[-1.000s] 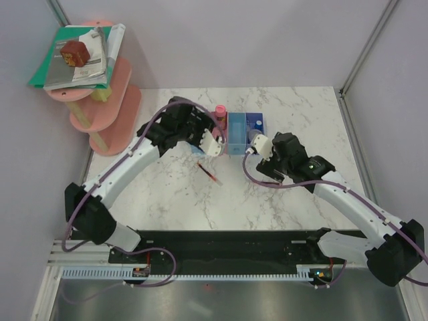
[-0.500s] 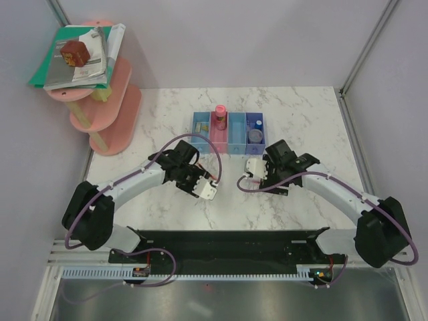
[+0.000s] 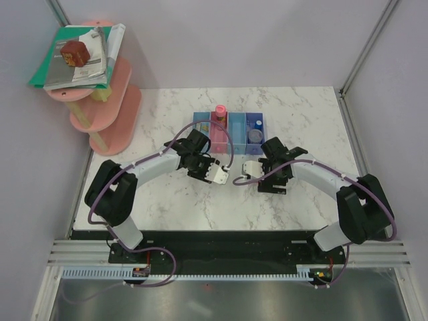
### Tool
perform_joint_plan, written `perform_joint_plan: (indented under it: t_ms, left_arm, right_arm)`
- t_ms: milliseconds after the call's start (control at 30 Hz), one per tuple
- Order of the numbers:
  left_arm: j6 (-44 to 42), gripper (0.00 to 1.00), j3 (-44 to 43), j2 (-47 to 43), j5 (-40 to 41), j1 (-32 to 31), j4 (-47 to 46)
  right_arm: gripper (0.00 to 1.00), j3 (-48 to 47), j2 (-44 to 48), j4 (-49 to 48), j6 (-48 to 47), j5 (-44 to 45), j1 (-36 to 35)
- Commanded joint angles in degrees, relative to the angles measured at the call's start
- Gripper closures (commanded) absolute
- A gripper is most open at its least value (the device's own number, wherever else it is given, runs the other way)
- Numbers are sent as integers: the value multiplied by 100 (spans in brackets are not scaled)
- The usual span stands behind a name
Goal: Sort the stationery into containers
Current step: Pick up the pen from the center of the board.
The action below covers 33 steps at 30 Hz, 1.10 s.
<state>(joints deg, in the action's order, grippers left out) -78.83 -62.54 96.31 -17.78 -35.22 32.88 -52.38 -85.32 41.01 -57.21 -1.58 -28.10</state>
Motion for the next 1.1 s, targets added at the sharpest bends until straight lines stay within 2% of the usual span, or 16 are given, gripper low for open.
perform_joint_plan:
  t_ms: [0, 800, 967, 1067]
  left_arm:
    - [-307, 50, -171, 37, -103, -11, -230]
    - [-1837, 51, -232, 1021, -401, -2, -274]
    - [-2794, 51, -311, 1170, -437, 7, 568]
    - [-3006, 51, -679, 1398, -402, 15, 1298]
  right_arm:
    - [17, -220, -108, -76, -106, -211, 59]
    - [16, -580, -1013, -173, -273, -307, 199]
    - [15, -694, -1118, -120, -387, -290, 208]
    - [15, -782, -1145, -59, -396, -333, 217]
